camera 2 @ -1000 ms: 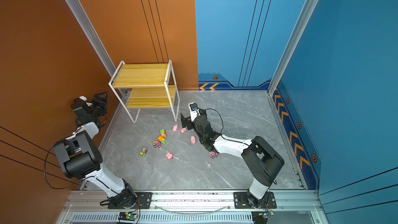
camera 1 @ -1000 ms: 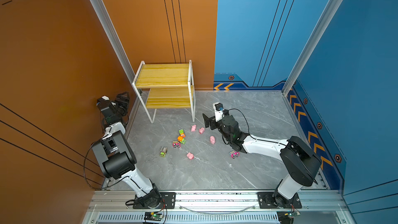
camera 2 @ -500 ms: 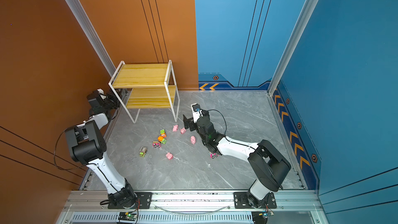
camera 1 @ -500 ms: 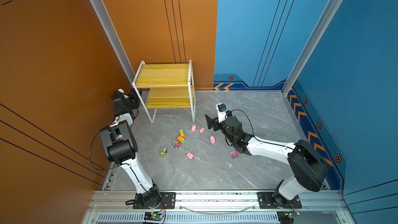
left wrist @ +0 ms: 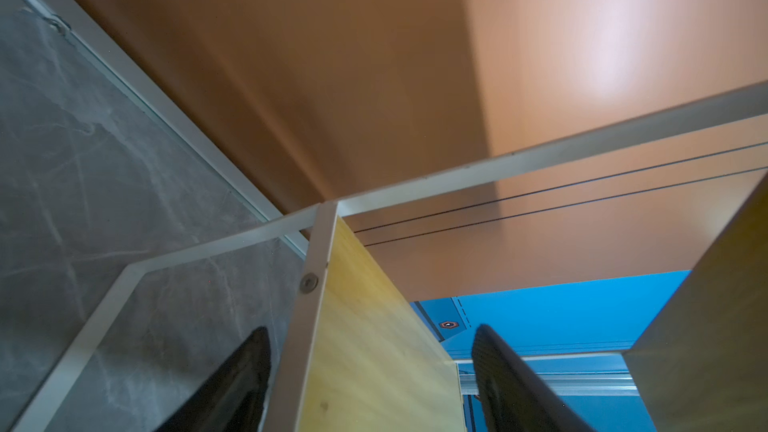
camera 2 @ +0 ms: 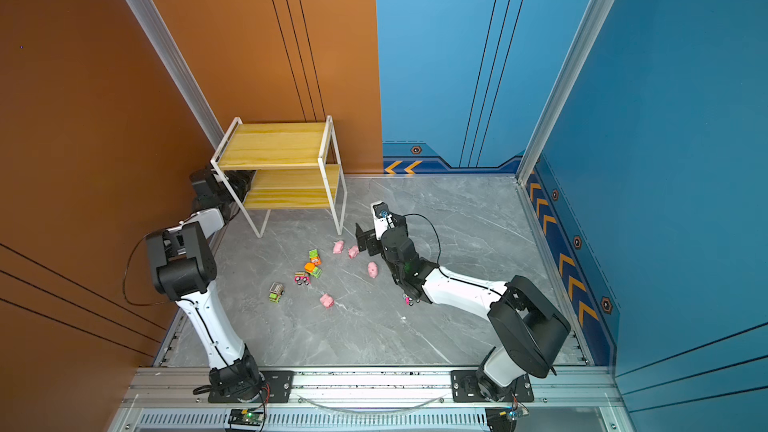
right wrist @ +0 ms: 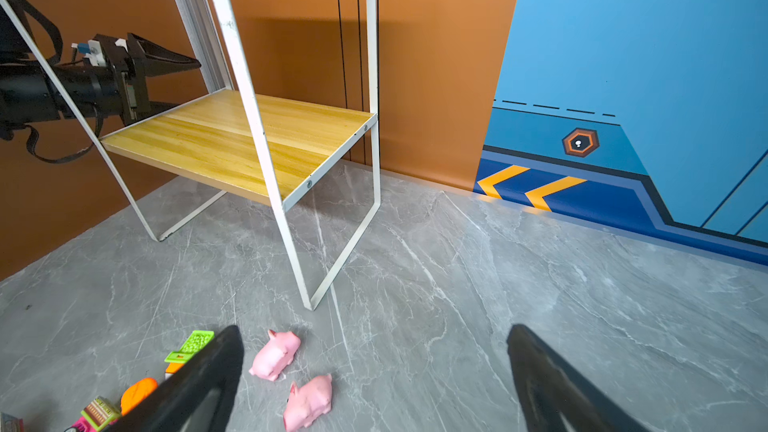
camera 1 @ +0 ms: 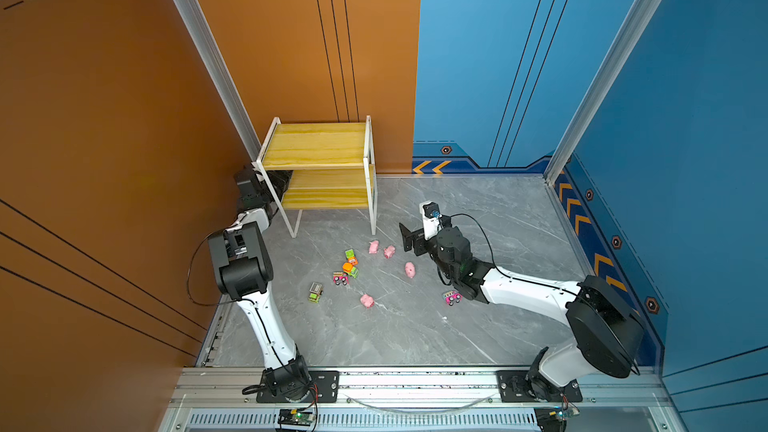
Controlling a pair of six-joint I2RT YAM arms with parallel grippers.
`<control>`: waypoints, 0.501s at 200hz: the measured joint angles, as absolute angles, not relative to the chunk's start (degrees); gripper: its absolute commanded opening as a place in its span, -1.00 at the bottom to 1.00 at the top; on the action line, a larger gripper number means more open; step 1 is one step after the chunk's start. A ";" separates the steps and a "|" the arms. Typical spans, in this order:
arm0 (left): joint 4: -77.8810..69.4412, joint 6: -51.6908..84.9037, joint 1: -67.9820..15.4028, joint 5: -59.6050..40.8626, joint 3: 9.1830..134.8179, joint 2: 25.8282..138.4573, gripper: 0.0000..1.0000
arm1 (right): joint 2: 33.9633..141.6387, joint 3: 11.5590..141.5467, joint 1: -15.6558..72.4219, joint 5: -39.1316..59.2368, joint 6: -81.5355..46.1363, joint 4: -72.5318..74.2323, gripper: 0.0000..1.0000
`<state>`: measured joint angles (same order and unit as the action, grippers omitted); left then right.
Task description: Place and organize the plastic toys onto the shelf
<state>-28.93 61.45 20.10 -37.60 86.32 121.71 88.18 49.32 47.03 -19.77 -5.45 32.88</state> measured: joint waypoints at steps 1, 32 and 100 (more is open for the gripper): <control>-28.93 61.45 20.05 -37.65 86.39 121.78 0.52 | 88.14 49.28 47.05 -19.79 -5.43 32.86 0.98; -28.71 61.36 19.22 -37.93 87.09 122.17 0.50 | 86.30 47.90 47.31 -20.84 -5.15 32.45 0.98; -28.93 61.32 14.02 -37.78 87.07 122.54 0.46 | 85.56 46.83 47.24 -22.83 -4.93 32.45 0.98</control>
